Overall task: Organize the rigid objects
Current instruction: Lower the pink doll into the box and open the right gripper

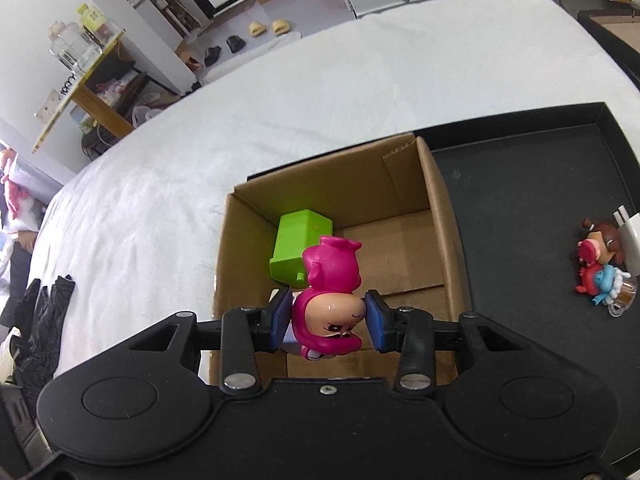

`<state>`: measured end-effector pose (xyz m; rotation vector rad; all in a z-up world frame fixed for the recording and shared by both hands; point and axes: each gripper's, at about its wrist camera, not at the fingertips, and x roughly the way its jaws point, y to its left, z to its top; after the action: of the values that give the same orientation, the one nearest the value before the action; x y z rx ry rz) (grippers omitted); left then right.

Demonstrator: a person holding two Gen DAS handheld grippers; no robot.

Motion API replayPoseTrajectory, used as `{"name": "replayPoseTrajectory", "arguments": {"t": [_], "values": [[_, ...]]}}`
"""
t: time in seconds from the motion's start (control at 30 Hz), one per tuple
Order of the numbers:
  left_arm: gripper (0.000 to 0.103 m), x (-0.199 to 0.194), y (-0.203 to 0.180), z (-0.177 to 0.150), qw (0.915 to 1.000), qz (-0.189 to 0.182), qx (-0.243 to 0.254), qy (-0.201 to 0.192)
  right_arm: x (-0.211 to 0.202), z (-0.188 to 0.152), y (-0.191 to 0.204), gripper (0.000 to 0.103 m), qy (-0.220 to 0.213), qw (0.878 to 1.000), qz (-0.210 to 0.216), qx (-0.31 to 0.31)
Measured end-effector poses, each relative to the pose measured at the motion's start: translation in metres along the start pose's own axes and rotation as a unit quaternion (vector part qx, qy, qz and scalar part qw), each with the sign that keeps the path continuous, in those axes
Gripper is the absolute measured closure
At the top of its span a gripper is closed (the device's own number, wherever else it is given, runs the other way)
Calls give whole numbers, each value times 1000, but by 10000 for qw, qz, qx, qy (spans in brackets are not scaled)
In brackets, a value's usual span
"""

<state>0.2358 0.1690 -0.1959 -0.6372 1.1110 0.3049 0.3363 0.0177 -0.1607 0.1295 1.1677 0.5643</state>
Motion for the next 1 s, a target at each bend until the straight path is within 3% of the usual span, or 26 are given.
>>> {"name": "replayPoseTrajectory", "arguments": {"t": [0.1,0.6,1.0], "values": [[86,0,0,0,10000,-10,-4,15,6,-1,-3,53,63,9999,-37,122],[86,0,-1,-1,10000,25,11,-16,-50,-10,-34,53,-204,9991,289,249],[86,-1,-5,-2,9999,122,55,-51,-75,-8,-56,53,-337,9991,174,190]]}}
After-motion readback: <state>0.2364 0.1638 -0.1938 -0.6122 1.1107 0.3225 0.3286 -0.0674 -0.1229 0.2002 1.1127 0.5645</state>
